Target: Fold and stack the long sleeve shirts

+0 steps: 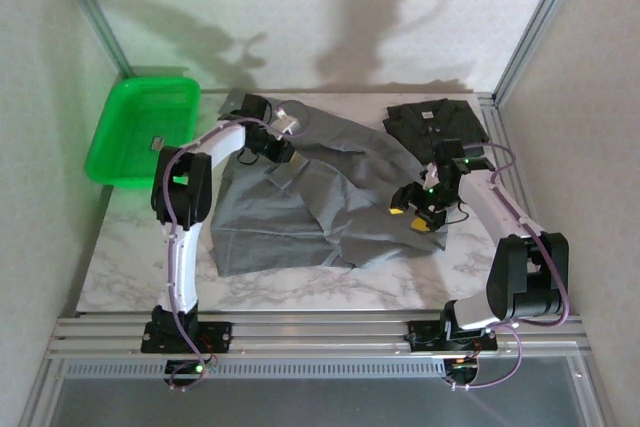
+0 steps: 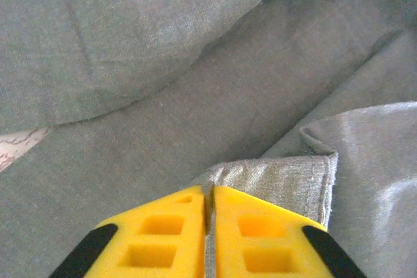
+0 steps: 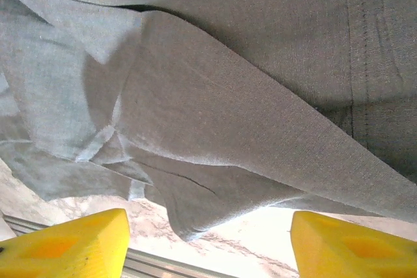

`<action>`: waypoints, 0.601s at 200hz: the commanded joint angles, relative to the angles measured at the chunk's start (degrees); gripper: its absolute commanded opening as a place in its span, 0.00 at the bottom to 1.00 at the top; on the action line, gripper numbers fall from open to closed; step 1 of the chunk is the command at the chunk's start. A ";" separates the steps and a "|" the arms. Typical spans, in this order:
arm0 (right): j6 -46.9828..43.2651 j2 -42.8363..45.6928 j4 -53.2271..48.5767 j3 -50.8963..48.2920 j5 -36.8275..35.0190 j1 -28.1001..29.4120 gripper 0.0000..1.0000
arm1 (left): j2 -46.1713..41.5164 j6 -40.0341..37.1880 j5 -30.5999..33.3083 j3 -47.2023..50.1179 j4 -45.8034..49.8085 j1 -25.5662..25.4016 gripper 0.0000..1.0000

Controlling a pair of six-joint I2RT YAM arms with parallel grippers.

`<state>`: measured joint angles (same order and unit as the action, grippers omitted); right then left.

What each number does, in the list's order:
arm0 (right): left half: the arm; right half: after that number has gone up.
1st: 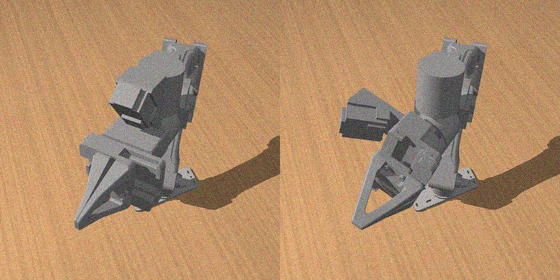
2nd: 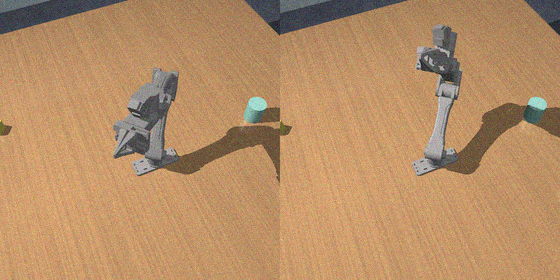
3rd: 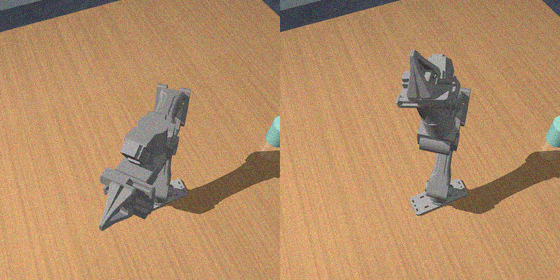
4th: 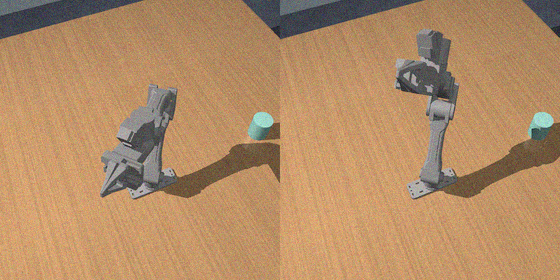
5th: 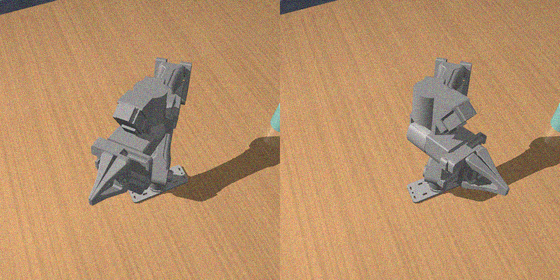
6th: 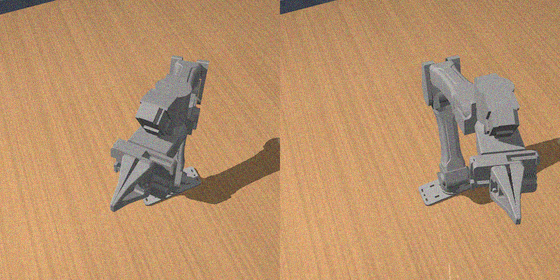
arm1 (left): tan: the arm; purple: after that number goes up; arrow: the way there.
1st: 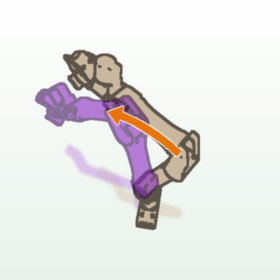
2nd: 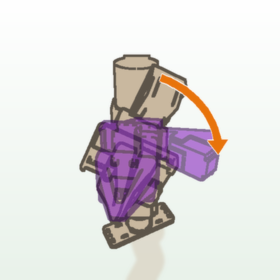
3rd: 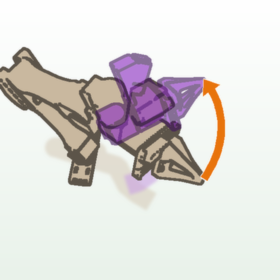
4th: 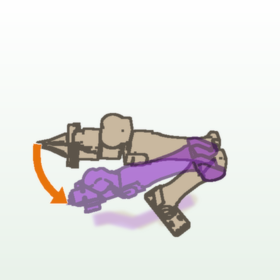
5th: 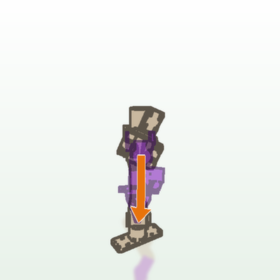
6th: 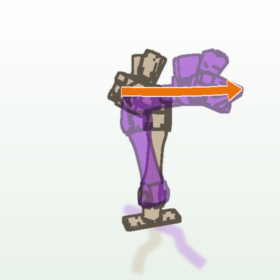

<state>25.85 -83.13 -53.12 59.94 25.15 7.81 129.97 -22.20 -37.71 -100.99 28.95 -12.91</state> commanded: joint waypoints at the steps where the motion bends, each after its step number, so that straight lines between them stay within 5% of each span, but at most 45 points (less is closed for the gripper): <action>1: 3.58 -0.01 1.58 1.00 -0.30 0.45 0.58 | -4.49 0.87 -2.35 1.53 -2.42 0.29 0.10; 39: 7.04 -5.25 6.02 3.58 2.12 1.47 0.25 | -10.79 1.89 -1.83 4.59 -3.88 0.08 0.07; 120: 10.79 -15.90 10.09 6.80 0.60 5.15 0.08 | -27.36 4.74 1.23 12.49 -7.48 -1.47 0.02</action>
<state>34.41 -96.90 -44.73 64.99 26.11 12.56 108.07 -18.65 -37.71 -90.72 22.96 -13.21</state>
